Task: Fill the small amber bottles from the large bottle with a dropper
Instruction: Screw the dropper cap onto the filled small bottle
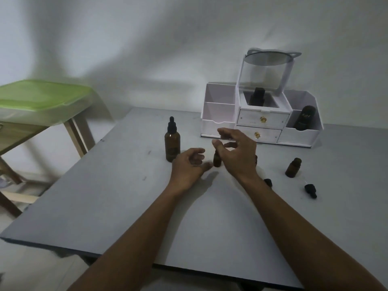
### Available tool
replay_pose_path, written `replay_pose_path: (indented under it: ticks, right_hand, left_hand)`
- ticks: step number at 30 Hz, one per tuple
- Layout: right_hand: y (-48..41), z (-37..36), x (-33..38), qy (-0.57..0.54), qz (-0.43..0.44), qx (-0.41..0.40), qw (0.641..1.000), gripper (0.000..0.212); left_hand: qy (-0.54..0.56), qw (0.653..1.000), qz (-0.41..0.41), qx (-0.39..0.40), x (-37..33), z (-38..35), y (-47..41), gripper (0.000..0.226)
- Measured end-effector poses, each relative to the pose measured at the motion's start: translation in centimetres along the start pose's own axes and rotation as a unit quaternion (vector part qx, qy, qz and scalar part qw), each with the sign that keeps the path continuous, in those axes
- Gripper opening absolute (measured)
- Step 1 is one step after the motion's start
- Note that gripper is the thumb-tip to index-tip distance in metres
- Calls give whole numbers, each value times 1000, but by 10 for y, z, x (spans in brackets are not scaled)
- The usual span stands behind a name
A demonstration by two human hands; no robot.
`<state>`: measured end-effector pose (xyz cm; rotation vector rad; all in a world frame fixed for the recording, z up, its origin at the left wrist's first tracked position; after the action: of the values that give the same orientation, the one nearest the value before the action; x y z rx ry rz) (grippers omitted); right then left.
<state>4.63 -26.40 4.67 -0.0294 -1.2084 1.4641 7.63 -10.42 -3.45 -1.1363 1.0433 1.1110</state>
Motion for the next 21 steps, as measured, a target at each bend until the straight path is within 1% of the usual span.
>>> replay_pose_path:
  ticks: [3, 6, 8, 10, 12, 14, 16, 18, 19, 21]
  right_hand:
    - [-11, -5, 25, -18, 19, -4, 1000, 23]
    - [-22, -23, 55, -31, 42, 32, 998, 20]
    - [-31, -38, 73, -36, 51, 56, 996, 21]
    - [-39, -55, 86, -34, 48, 85, 995, 26]
    - [-45, -71, 93, -18, 31, 120, 992, 35]
    - [-49, -84, 93, -6, 11, 151, 988, 40]
    - [-50, -91, 91, 9, -6, 172, 985, 37]
    - [-49, -98, 87, 13, -20, 187, 982, 30]
    - [-48, -100, 85, 10, -24, 192, 981, 27]
    - [-46, -101, 82, 4, -30, 194, 981, 26]
  left_hand:
    - [0, 999, 8, -43, 7, 41, 10, 31]
    - [-17, 992, 11, -121, 11, 90, 14, 16]
    - [-25, 985, 14, -172, 10, 116, 15, 15]
    - [-42, 979, 11, -201, 7, 129, 13, 24]
    - [-41, 978, 18, -202, 5, 129, 8, 41]
    - [-26, 982, 15, -184, 3, 123, 2, 60]
    - [-20, 987, 2, -158, 0, 114, -4, 72]
    - [-16, 991, -4, -130, -1, 105, -8, 78]
    - [-18, 993, -7, -118, -2, 102, -9, 77]
    - [-24, 995, -20, -98, -3, 98, -11, 67]
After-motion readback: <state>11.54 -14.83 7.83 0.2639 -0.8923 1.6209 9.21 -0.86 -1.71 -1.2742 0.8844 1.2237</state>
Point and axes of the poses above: each hand's wrist, its own y-axis away from the middle knuckle, its own z-axis out of the back of the hand, x = y × z, the point moved 10 cm from there along -y, towards the middle knuckle, and after that the axes turned 12 degrees about y, right-handed, at the moved point
